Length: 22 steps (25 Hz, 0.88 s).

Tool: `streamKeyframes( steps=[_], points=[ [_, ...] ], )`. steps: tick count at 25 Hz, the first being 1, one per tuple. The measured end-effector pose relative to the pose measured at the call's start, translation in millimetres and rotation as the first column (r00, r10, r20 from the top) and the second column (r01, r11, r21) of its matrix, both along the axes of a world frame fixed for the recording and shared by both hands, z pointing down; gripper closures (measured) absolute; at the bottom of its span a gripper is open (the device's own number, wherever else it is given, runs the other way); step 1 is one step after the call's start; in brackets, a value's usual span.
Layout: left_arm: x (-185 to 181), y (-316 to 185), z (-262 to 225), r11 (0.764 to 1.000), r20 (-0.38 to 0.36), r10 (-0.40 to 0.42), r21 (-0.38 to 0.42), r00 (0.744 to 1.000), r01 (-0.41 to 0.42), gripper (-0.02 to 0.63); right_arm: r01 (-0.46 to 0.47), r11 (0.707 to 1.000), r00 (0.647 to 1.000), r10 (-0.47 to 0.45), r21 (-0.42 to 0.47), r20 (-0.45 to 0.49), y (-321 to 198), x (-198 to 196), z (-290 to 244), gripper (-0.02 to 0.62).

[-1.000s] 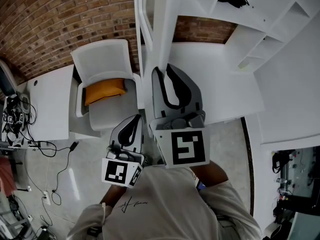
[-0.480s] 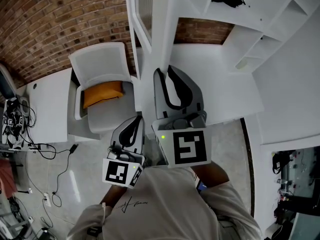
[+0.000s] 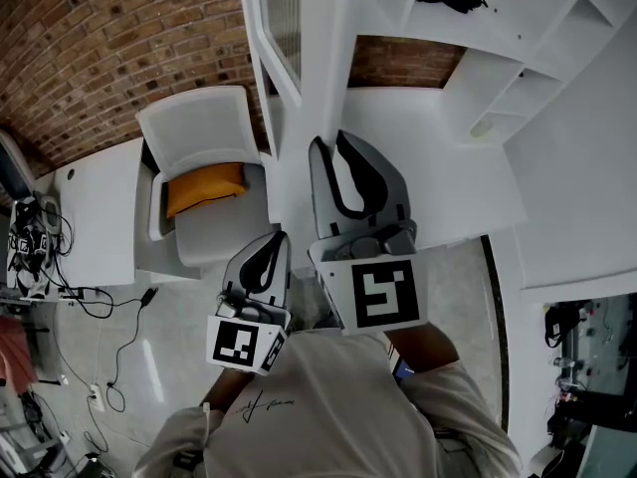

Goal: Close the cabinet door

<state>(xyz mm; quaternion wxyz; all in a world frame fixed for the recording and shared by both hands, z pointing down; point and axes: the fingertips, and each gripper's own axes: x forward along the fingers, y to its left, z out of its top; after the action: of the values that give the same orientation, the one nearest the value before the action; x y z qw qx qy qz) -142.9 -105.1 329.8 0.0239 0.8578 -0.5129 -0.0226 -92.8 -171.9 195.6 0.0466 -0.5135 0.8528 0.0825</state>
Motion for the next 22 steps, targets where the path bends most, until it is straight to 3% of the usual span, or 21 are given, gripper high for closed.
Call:
streamKeyframes(
  steps=[22],
  points=[
    [16,-16,5,1.000,-0.002,0.026,-0.012,1.000,-0.026,0.591,0.003,1.000,1.000,-0.003,-0.010,0.021,-13,29,3,0.532]
  ],
)
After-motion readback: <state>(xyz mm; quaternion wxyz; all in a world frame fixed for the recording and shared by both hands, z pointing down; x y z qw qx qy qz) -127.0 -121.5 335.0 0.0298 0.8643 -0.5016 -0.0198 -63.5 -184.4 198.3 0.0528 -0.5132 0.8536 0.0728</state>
